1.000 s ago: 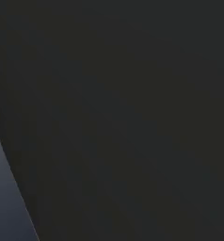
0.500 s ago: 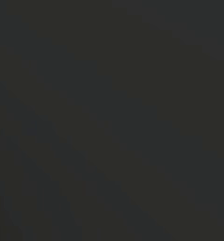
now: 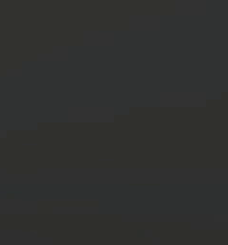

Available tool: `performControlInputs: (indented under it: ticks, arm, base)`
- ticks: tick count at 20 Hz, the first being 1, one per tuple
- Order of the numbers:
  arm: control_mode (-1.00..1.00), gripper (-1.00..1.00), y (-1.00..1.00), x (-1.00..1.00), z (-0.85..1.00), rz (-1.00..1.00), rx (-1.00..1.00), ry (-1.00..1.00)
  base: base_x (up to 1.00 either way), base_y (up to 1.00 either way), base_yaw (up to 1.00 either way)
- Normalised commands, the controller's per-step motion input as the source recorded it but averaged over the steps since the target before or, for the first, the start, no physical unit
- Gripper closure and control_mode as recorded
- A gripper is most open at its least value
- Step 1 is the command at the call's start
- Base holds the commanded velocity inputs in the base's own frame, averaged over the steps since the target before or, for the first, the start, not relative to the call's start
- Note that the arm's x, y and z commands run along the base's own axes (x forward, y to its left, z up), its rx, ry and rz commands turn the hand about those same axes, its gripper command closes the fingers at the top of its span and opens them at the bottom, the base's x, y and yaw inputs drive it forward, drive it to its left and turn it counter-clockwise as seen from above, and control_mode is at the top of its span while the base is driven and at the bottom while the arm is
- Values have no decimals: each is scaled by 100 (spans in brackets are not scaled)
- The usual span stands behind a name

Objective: Take the fork and place it on the left side of the plate. Then take the spoon and place it on the right side of the plate. Make sure they're directly next to the plate.

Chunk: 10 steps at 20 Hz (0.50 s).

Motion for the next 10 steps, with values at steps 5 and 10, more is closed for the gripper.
performControlInputs:
  ticks: [5, 10]
  arm:
    - [100, 100, 0, 0, 0, 0, 0, 0]
    - [100, 100, 0, 0, 0, 0, 0, 0]
  base:
    - [83, 92, -63]
    - [66, 95, -61]
